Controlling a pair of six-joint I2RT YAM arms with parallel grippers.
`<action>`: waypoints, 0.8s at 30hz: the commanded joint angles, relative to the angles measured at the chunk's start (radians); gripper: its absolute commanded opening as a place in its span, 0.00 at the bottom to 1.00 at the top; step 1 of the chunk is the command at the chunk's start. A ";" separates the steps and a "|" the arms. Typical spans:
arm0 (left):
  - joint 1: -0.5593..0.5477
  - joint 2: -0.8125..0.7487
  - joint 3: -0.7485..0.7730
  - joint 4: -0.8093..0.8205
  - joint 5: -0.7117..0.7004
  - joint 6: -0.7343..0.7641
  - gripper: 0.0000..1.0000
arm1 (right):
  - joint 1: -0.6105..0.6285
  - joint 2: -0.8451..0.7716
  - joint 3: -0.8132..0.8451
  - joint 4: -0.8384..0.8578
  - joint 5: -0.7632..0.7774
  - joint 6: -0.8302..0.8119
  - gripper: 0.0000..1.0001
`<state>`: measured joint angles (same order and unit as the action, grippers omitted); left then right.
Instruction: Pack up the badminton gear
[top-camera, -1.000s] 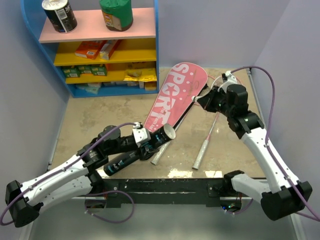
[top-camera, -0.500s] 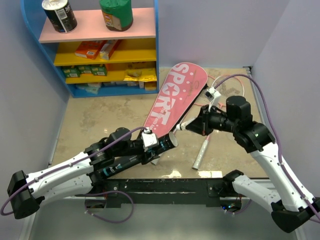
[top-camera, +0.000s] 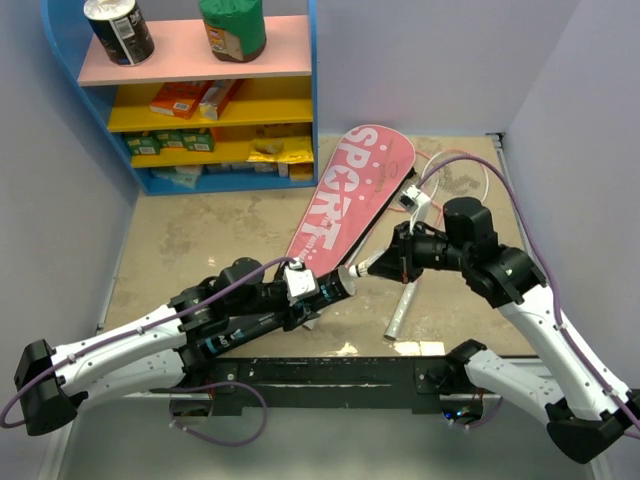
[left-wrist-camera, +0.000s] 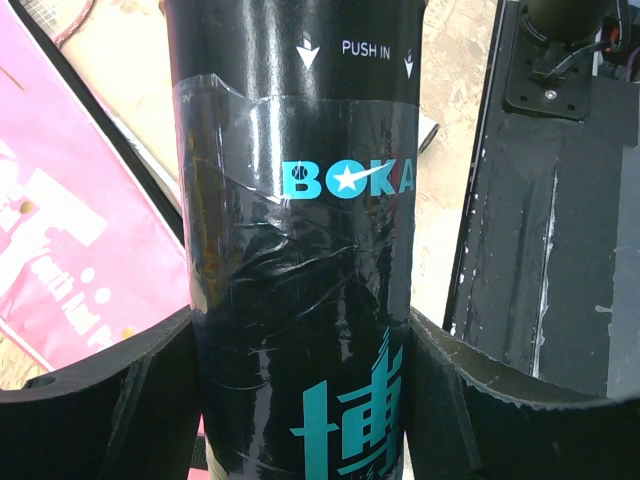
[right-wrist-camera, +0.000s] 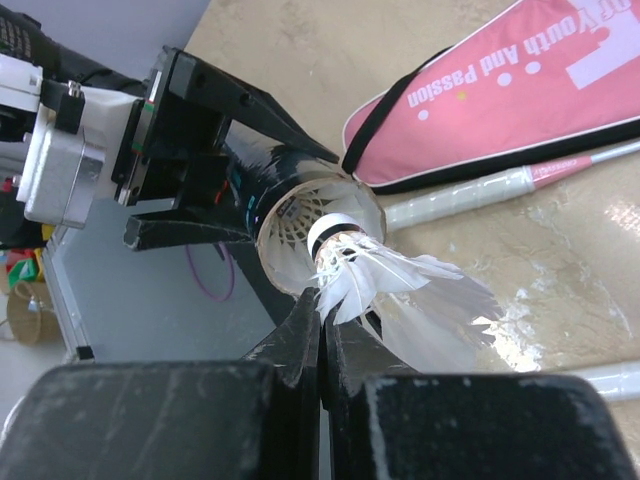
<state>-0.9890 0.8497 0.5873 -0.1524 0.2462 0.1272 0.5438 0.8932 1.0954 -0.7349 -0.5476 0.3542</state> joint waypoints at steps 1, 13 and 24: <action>-0.008 -0.031 0.048 0.039 0.011 0.012 0.00 | 0.024 -0.016 -0.031 0.037 -0.057 0.009 0.00; -0.010 -0.055 0.046 0.045 0.030 0.015 0.00 | 0.183 0.042 -0.083 0.186 -0.011 0.107 0.00; -0.013 -0.095 0.040 0.071 0.073 0.003 0.00 | 0.274 0.156 -0.198 0.469 -0.080 0.203 0.00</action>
<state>-0.9955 0.7895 0.5873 -0.1642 0.2768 0.1272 0.7959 1.0340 0.9497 -0.4282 -0.5739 0.5049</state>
